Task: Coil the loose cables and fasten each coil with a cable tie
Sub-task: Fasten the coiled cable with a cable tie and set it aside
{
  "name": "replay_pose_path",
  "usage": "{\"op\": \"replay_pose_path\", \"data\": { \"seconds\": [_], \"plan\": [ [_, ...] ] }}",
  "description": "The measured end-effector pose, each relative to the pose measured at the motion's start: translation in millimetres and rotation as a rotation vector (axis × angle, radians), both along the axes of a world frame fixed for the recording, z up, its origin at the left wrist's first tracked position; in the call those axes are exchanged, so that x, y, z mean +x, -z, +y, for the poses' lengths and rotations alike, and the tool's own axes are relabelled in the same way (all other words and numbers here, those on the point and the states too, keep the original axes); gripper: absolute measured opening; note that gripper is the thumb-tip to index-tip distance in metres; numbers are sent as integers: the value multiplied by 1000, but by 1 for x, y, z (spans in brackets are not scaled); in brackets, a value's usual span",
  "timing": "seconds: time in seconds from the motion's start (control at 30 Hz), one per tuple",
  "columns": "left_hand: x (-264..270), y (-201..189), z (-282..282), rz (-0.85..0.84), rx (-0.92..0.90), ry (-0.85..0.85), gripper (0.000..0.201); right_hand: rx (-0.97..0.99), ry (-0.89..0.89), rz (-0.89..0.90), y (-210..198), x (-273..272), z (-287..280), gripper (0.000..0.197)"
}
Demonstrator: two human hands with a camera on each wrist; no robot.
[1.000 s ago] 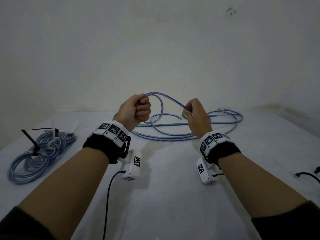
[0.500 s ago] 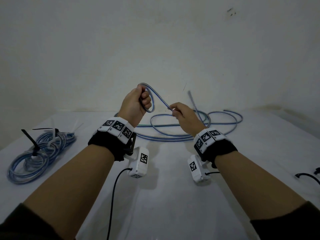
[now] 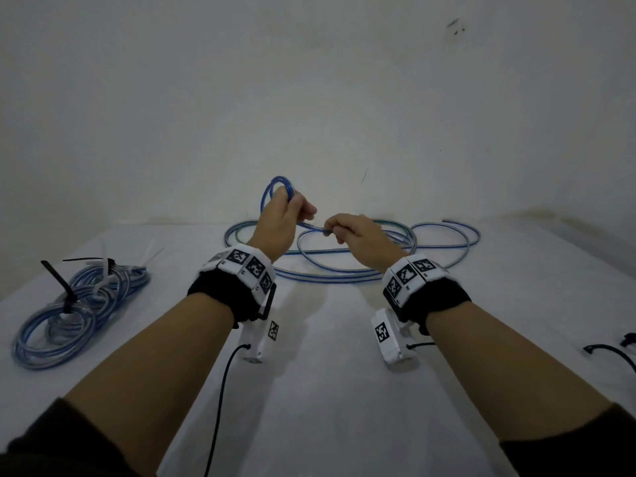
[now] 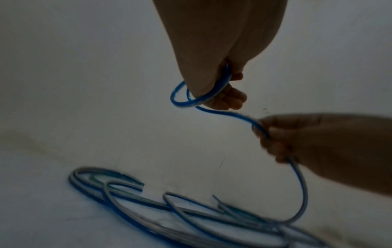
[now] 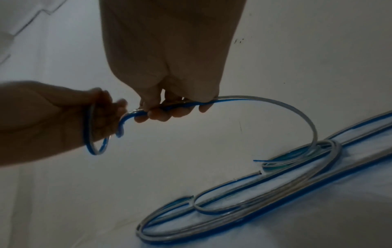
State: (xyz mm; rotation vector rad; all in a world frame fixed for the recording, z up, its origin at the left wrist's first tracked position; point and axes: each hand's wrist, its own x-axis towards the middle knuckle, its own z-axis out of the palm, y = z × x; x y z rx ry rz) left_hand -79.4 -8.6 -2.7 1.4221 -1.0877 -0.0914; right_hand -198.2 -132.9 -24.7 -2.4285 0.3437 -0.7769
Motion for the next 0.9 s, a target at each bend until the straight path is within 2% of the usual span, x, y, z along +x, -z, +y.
{"op": "replay_pose_path", "data": {
  "seconds": [0.13,0.23,0.37,0.47,0.57,0.67,0.77,0.9],
  "plan": [
    [2,7,4,-276,181,-47,21,44,-76,-34,-12,-4,8,20],
    [5,8,6,-342,256,-59,20,-18,-118,-105,-12,-6,12,9],
    [8,5,6,-382,373,-149,25,-172,-113,-194,-10,-6,8,11],
    [12,3,10,-349,408,-135,29,-268,18,-245,-6,-8,-2,5],
    [6,2,11,-286,415,-34,31,-333,137,-263,-3,-6,-6,15],
    [-3,0,10,-175,377,16,36,-297,67,-255,-4,-1,-4,24],
    [-4,0,10,-161,370,61,37,-285,-7,-205,-6,1,-6,26],
    [-2,0,13,-170,447,100,41,-234,-75,-168,-17,-3,-3,17]
  ]
}}
